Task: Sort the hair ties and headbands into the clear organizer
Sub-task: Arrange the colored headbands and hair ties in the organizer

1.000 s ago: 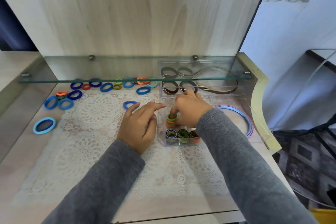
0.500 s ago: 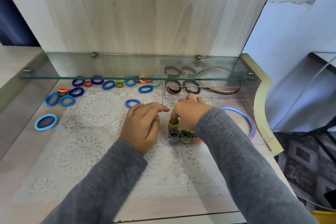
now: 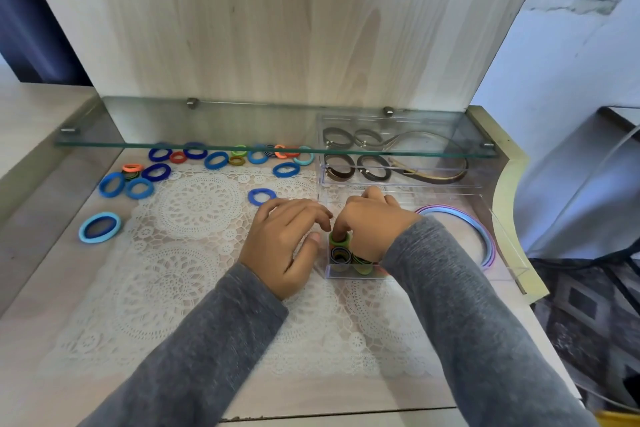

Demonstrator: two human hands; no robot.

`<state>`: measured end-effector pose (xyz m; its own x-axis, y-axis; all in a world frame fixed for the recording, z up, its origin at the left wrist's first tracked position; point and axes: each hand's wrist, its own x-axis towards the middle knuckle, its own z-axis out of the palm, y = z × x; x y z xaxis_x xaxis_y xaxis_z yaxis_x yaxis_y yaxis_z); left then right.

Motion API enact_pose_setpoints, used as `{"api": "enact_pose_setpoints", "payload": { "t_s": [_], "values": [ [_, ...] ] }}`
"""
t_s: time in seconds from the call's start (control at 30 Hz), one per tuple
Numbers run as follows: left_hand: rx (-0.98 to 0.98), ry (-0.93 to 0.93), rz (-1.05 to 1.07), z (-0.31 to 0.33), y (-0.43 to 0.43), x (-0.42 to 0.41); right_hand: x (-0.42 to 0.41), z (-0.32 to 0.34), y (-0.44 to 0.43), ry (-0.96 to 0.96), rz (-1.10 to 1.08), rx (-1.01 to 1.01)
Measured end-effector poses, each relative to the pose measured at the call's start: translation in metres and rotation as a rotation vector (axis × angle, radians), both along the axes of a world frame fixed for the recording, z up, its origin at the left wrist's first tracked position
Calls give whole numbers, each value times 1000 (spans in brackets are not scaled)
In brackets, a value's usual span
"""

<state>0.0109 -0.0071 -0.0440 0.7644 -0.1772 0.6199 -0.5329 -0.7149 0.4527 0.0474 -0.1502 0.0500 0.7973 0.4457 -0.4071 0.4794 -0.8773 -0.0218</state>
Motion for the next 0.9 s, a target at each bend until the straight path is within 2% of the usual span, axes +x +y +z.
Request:
{"api": "enact_pose_setpoints", "payload": {
  "t_s": [0.4, 0.6, 0.73, 0.9],
  "values": [
    [111, 101, -88, -7, 2, 1, 4, -2, -6, 59, -17, 20],
    [95, 125, -84, -6, 0, 1, 6, 7, -19, 92, -6, 153],
    [26, 104, -62, -3, 2, -1, 11, 5, -30, -15, -11, 280],
    [-95, 12, 173, 2, 5, -3, 12, -7, -30, -276, -53, 584]
  ]
}}
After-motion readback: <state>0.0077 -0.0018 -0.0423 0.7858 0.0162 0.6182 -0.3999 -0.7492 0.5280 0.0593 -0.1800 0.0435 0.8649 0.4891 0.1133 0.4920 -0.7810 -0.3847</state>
